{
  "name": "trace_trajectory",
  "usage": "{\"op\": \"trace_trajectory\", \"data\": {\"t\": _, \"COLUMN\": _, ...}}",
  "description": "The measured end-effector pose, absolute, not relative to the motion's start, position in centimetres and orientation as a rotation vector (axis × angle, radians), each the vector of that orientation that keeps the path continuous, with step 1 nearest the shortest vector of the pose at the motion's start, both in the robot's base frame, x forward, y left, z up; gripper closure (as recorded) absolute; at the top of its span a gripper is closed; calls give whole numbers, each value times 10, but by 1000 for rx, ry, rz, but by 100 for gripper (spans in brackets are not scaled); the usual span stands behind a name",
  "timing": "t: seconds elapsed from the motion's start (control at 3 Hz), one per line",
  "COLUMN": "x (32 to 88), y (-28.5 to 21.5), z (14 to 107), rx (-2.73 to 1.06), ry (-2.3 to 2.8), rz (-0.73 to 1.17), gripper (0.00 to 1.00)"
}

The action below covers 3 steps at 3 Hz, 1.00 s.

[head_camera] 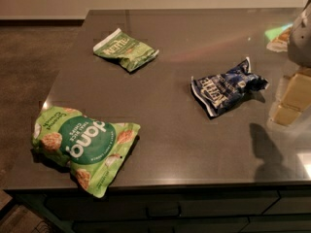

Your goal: Move blue chip bag near green rice chip bag

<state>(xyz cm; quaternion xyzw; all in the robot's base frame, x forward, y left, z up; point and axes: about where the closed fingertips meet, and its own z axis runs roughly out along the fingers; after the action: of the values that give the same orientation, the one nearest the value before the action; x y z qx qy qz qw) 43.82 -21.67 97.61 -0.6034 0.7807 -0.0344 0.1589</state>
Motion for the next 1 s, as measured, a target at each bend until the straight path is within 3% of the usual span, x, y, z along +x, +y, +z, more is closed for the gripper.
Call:
{"op": "trace_trajectory", "data": {"t": 0.33, "x": 442, "y": -216, "z": 977, "rx": -1741, "ry": 2224, "rz": -113, "gripper": 0}}
{"op": "trace_trajectory", "data": {"t": 1.0, "x": 505, "y": -212, "z": 957, "rx": -1880, "ry": 2107, "rz": -251, "gripper": 0}}
